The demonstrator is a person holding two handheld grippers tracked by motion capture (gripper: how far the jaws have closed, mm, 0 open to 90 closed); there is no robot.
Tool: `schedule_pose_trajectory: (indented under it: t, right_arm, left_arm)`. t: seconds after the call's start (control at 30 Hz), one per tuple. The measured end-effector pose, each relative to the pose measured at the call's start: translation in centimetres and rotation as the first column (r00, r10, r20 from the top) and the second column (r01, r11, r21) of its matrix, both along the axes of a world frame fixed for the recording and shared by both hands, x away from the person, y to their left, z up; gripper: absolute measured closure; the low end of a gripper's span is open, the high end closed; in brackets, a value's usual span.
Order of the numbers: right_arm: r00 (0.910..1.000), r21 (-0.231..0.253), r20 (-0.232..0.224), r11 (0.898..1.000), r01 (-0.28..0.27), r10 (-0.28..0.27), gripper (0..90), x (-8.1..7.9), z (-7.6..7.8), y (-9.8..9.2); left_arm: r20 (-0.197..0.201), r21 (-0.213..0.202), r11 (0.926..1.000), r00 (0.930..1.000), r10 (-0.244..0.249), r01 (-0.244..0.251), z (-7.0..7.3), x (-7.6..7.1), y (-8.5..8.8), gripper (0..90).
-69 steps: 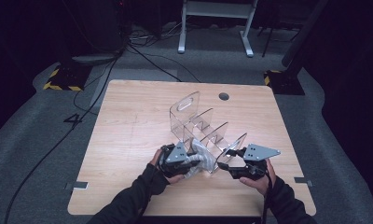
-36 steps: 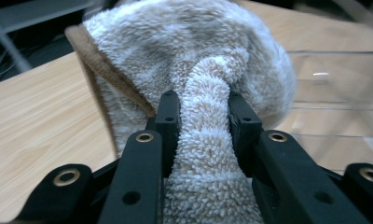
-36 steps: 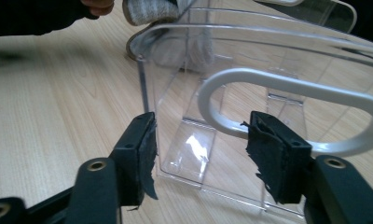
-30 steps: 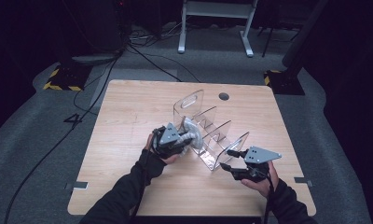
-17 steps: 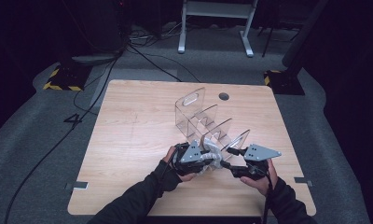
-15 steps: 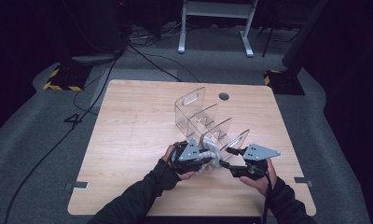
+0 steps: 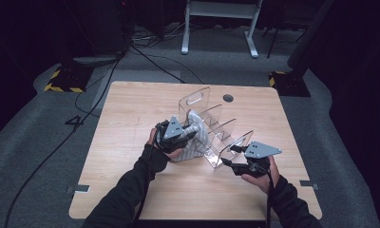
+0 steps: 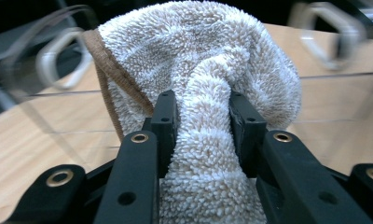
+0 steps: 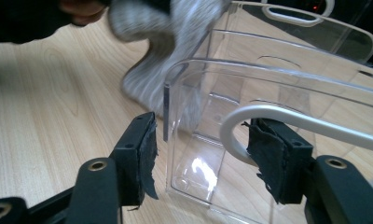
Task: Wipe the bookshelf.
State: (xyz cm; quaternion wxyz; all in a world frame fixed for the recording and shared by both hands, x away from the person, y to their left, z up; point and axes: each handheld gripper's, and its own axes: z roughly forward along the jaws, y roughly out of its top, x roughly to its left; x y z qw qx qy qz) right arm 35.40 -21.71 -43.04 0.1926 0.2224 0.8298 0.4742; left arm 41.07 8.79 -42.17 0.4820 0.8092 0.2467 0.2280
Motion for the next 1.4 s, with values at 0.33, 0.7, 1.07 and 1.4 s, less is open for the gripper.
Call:
schedule_pose_trajectory:
  t: [0.33, 0.7, 1.07, 1.4]
  right_arm:
    - [0.9999, 0.005, -0.008, 1.000, -0.014, 0.014, 44.9, 0.5, 0.1, 0.3]
    - [0.9997, 0.030, -0.014, 0.999, -0.019, 0.019, 43.9, 0.4, -0.1, 0.2]
    - [0.9994, 0.008, 0.002, 0.999, -0.034, 0.034, 42.8, -0.2, 0.0, 0.6]
    - [0.9988, 0.005, 0.009, 0.999, -0.049, 0.049, 43.8, -0.1, 0.0, 0.7]
  left_arm:
    - [-0.055, 0.034, 0.9964, 0.9953, 0.080, -0.078, -0.9, 3.1, 1.1, 69.1]
    - [-0.067, 0.027, 0.9921, 0.9904, -0.121, 0.123, -1.7, -1.7, -2.5, 70.0]
    - [-0.112, 0.036, 0.9619, 0.9576, -0.265, 0.271, -2.0, -4.3, -3.9, 69.7]
    - [-0.085, 0.015, 0.9993, 0.9958, -0.034, 0.035, -0.5, 1.6, 1.0, 69.0]
